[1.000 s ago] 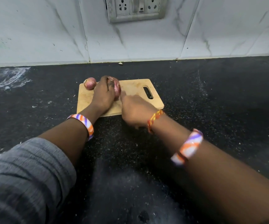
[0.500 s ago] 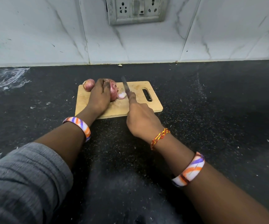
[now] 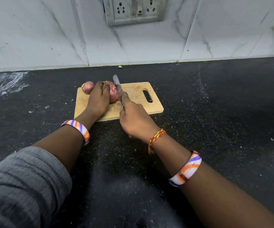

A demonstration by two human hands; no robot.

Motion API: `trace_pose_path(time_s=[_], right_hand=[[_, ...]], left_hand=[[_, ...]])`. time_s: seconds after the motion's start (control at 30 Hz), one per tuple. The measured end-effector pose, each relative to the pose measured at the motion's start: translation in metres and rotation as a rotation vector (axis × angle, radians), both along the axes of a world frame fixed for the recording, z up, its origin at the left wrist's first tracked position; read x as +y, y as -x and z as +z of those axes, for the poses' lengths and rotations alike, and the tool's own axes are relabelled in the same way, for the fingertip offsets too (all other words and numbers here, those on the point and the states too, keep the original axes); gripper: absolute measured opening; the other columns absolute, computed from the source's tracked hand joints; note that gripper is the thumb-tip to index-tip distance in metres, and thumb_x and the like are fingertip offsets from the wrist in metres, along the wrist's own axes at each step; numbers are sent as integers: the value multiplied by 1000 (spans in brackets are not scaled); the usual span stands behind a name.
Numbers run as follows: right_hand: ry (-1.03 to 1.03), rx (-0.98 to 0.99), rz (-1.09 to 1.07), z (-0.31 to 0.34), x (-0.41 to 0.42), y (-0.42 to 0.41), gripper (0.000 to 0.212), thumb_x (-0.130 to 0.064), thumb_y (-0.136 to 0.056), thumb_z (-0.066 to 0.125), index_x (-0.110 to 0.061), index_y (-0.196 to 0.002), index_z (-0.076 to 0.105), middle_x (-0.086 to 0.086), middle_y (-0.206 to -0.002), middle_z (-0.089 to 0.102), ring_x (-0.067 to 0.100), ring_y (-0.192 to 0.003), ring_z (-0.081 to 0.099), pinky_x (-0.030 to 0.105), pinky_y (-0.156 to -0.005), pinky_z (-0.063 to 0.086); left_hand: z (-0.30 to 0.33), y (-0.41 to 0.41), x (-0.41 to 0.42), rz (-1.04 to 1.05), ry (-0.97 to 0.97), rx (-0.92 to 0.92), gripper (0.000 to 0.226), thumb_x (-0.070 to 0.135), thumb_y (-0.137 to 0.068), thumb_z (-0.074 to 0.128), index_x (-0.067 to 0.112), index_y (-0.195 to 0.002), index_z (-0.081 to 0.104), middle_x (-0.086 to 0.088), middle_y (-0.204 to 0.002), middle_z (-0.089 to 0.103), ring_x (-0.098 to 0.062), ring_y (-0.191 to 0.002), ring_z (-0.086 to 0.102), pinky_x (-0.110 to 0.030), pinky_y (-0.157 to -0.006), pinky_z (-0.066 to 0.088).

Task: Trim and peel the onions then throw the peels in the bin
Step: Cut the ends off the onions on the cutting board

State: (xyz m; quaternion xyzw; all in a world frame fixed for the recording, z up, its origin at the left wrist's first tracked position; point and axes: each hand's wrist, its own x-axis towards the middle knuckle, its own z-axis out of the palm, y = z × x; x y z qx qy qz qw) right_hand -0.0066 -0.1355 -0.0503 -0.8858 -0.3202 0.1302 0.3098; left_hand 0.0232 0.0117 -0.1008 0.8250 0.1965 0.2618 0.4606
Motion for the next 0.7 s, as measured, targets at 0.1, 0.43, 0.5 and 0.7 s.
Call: trace_pose_path(time_s=[0.1, 0.43, 0.5, 0.7], right_hand=[[42, -19, 1, 0, 7, -4, 63, -7, -93, 35, -15, -149, 7, 22, -105, 60, 36, -83, 60, 44, -77, 52], [205, -68, 85, 4, 4, -13, 61, -5, -92, 36, -10, -148, 12, 19, -114, 56, 32, -90, 58, 35, -71, 43], [248, -68, 81, -2, 10, -13, 65, -3, -90, 38, -8, -148, 9, 21, -117, 55, 35, -102, 57, 38, -76, 45], [332, -143, 93, -8, 3, -3, 72, -5, -89, 44, -8, -149, 4, 19, -119, 52, 35, -108, 54, 41, -83, 45]], left_hand=[[0, 0, 0, 9, -34, 21, 35, 21, -100, 27, -3, -119, 45, -22, -121, 52, -30, -113, 49, -23, -86, 33], [0, -3, -2, 38, -130, 4, 33, 17, -100, 28, -8, -110, 47, -26, -111, 54, -30, -98, 50, -21, -72, 27], [-2, -4, -1, 31, -147, 6, 32, 16, -99, 29, -9, -106, 47, -28, -107, 54, -34, -98, 51, -25, -73, 29], [0, -5, 2, 36, -123, 12, 36, 19, -100, 26, -7, -115, 46, -26, -115, 54, -34, -108, 50, -27, -83, 33]])
